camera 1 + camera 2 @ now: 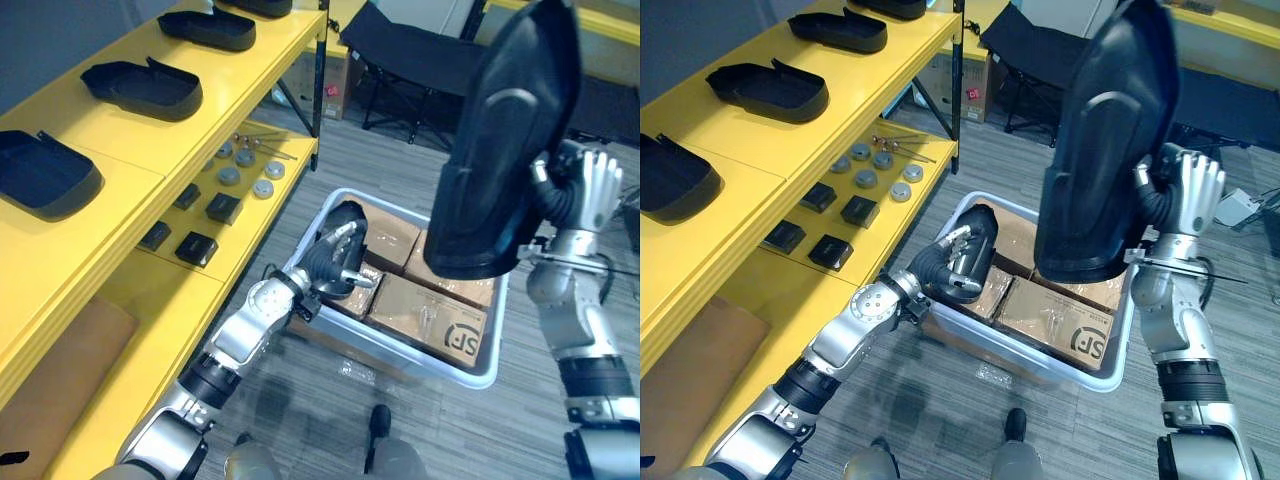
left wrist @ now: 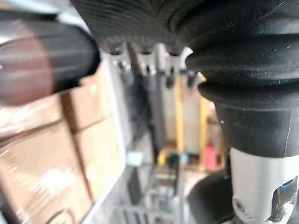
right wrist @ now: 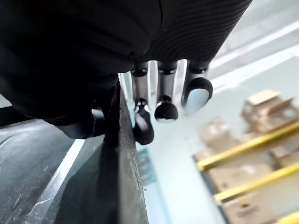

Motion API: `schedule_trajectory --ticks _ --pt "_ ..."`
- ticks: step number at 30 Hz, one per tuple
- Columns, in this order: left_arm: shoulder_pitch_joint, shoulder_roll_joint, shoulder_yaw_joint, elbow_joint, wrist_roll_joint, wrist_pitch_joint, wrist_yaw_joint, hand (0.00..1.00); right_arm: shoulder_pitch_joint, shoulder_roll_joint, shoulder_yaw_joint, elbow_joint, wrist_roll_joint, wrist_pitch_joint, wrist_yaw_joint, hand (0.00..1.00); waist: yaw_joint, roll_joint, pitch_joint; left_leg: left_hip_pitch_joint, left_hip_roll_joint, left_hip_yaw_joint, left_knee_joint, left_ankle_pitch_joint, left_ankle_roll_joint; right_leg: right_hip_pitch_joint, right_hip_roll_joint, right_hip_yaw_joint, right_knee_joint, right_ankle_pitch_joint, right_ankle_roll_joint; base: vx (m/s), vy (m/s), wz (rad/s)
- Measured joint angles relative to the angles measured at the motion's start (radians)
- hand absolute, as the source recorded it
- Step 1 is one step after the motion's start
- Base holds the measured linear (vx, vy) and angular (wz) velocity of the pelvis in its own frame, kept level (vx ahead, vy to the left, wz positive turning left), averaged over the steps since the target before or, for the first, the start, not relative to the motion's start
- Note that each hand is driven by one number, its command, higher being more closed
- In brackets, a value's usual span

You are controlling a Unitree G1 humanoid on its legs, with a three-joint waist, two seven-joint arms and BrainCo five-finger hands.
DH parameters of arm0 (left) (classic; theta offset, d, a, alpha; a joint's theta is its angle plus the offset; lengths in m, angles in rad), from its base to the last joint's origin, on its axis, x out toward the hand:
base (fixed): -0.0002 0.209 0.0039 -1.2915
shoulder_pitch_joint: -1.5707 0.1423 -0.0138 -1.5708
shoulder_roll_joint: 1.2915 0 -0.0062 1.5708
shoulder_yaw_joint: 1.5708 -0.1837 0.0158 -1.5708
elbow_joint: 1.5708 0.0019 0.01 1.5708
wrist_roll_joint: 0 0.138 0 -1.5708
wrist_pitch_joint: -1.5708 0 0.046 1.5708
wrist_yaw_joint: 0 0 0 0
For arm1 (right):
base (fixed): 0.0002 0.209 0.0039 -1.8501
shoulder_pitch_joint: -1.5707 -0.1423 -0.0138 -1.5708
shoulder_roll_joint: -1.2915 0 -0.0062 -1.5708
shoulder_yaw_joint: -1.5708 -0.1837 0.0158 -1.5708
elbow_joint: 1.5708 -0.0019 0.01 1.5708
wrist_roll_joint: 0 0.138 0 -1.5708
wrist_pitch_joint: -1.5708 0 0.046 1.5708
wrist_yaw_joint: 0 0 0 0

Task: Walk over and take plastic housings, then place them on the shelf

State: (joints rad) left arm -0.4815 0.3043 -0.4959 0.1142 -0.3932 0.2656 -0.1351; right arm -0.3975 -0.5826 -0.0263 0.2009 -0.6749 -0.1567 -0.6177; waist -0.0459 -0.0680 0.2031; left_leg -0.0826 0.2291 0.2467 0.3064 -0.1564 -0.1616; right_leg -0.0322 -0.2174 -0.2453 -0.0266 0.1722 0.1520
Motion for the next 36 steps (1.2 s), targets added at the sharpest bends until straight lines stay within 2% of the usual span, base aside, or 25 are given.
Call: schedule_trajectory --ticks 3,7,9,13,19,26,30,32,36 --pt "-0.001 0.000 -0.017 0.022 -0.078 0.004 0.001 0.00 -0.004 0.000 0.035 -0.001 -0.008 -0.025 0.023 1.00 0.000 0.002 -0.007 -0.001 -0.001 0.000 -0.004 0.001 -0.002 0.000 0.000 0.000 -0.005 0.002 0.000 0.00 0.000 0.00" --pt "-0.001 -0.019 -0.064 0.030 -0.274 0.015 0.000 0.00 -0.013 0.000 0.100 0.004 -0.009 -0.025 0.054 1.00 0.000 0.012 -0.029 0.000 -0.006 -0.001 -0.007 0.003 -0.002 0.002 -0.003 -0.002 -0.011 0.005 0.001 0.00 0.000 0.00" --pt "0.001 -0.055 -0.081 0.046 -0.399 0.029 0.001 0.00 -0.022 0.005 0.129 0.010 -0.010 -0.022 0.056 1.00 0.000 0.018 -0.034 0.016 -0.012 -0.004 -0.020 0.008 -0.001 0.018 -0.007 -0.006 -0.016 0.006 0.002 0.02 0.014 0.07" --pt "0.001 -0.086 -0.114 0.073 -0.474 0.014 0.000 0.00 -0.034 0.012 0.155 0.026 -0.028 -0.022 0.066 1.00 -0.001 0.023 -0.040 0.015 -0.013 -0.020 -0.024 0.012 -0.002 0.029 -0.006 -0.026 -0.018 0.005 0.001 -0.01 0.006 0.10" --pt "0.018 -0.100 -0.117 0.076 -0.473 -0.046 0.005 0.00 -0.058 0.028 0.205 0.077 -0.049 -0.021 0.077 1.00 0.005 0.023 -0.041 0.029 -0.016 -0.020 -0.054 0.031 -0.005 0.032 -0.006 -0.028 -0.018 0.005 0.001 -0.03 0.000 0.02" --pt "0.026 -0.129 -0.148 0.078 -0.440 -0.051 0.053 0.00 -0.061 0.036 0.226 0.099 -0.068 -0.013 0.096 1.00 0.005 0.027 -0.049 0.031 -0.017 -0.021 -0.058 0.036 -0.005 0.033 -0.006 -0.029 -0.018 0.005 0.001 0.00 0.000 0.00" --pt "0.055 -0.152 -0.149 0.086 -0.335 -0.071 0.100 0.00 -0.062 0.046 0.259 0.102 -0.068 -0.013 0.097 1.00 0.011 0.027 -0.072 0.036 -0.018 -0.021 -0.064 0.037 -0.005 0.036 -0.006 -0.030 -0.019 0.005 0.001 0.00 0.000 0.00" --pt "0.055 -0.159 -0.148 0.086 -0.248 -0.088 0.140 0.00 -0.062 0.061 0.264 0.106 -0.068 -0.013 0.097 1.00 0.024 0.026 -0.073 0.050 -0.020 -0.023 -0.076 0.045 -0.005 0.047 -0.006 -0.032 -0.020 0.005 0.000 -0.01 0.006 0.02" --pt "0.069 -0.157 -0.142 0.085 -0.147 -0.089 0.163 0.00 -0.063 0.087 0.270 0.132 -0.067 -0.012 0.097 1.00 0.037 0.017 -0.084 0.064 -0.022 -0.026 -0.104 0.060 -0.007 0.054 -0.006 -0.038 -0.021 0.003 -0.002 -0.04 0.002 0.04"
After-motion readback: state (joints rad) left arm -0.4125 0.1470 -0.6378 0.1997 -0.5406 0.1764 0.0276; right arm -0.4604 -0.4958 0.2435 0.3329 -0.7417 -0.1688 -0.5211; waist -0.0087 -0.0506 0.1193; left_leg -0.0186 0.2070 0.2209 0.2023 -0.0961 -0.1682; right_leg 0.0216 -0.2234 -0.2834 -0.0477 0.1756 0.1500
